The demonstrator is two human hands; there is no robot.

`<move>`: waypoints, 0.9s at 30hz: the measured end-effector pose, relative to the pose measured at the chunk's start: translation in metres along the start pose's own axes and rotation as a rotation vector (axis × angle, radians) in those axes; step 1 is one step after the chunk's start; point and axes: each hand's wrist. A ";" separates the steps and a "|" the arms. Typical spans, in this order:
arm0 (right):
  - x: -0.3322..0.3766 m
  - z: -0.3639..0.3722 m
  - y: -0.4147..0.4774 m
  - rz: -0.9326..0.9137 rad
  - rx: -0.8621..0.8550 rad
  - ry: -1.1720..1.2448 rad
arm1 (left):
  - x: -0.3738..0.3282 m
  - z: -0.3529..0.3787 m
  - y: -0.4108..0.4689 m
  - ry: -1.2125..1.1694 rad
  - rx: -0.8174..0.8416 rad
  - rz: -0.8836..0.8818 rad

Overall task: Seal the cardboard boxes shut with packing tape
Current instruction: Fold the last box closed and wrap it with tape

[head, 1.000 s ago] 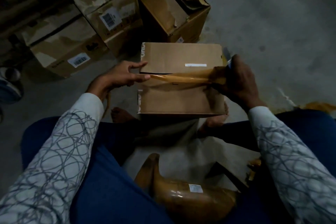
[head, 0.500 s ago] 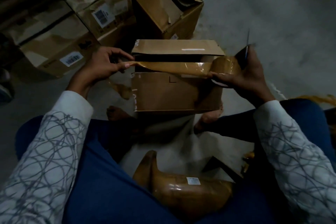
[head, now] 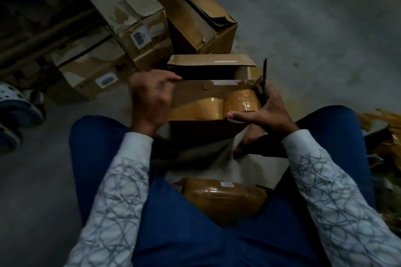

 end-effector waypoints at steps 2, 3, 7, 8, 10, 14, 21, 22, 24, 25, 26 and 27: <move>-0.002 0.002 -0.006 0.015 0.056 -0.006 | -0.033 0.024 -0.026 -0.228 0.404 -0.204; -0.004 0.002 -0.010 0.028 0.081 -0.018 | -0.041 0.035 -0.036 -0.341 0.556 -0.318; -0.006 -0.002 -0.029 0.041 0.151 -0.062 | -0.032 0.052 -0.045 -0.400 0.760 -0.399; -0.007 -0.003 -0.033 0.036 0.157 -0.059 | -0.027 0.050 -0.045 -0.455 0.748 -0.430; -0.006 -0.005 -0.038 0.018 0.171 -0.063 | -0.019 0.048 -0.047 -0.629 0.705 -0.535; -0.006 -0.005 -0.040 -0.019 0.176 -0.137 | -0.023 0.046 -0.056 -0.702 0.693 -0.533; -0.016 0.003 -0.047 0.022 -0.038 -0.340 | -0.024 0.052 -0.071 -0.696 0.520 -0.728; -0.016 0.005 -0.049 0.024 -0.080 -0.370 | -0.024 0.054 -0.073 -0.702 0.463 -0.774; -0.012 0.010 -0.056 0.056 -0.083 -0.367 | -0.027 0.058 -0.076 -0.788 0.361 -0.837; -0.009 0.013 -0.061 0.098 -0.057 -0.322 | -0.030 0.059 -0.077 -0.833 0.330 -0.836; -0.010 0.017 -0.066 0.149 -0.027 -0.286 | -0.031 0.060 -0.077 -0.851 0.306 -0.817; -0.011 0.021 -0.071 0.191 0.002 -0.257 | -0.032 0.061 -0.077 -0.847 0.284 -0.798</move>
Point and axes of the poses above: each hand's wrist, its own y-axis towards the middle knuckle, its own z-axis out of the palm, x = y × z, and after that the axes turned 6 degrees about z, right-handed
